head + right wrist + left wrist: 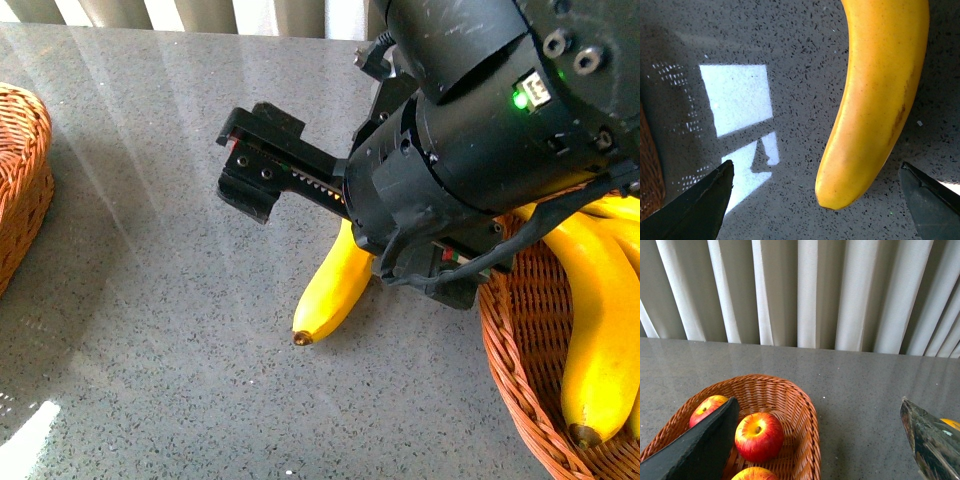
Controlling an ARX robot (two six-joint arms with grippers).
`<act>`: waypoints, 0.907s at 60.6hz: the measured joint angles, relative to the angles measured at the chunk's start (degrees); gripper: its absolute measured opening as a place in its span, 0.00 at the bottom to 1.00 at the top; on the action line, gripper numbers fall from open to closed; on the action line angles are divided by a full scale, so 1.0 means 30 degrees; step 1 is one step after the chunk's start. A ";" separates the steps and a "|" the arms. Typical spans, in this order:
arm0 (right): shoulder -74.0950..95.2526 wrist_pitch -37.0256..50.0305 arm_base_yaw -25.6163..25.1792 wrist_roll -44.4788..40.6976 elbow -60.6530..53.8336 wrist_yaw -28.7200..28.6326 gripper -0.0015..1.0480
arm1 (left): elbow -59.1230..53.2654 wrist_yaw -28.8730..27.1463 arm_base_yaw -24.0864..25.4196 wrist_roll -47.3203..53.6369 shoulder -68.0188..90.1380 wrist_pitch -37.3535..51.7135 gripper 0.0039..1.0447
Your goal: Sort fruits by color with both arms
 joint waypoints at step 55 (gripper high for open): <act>0.3417 -0.1268 0.0168 0.0947 0.2725 0.0554 0.91 | 0.0000 -0.0007 0.0000 0.0000 0.0000 0.0000 0.91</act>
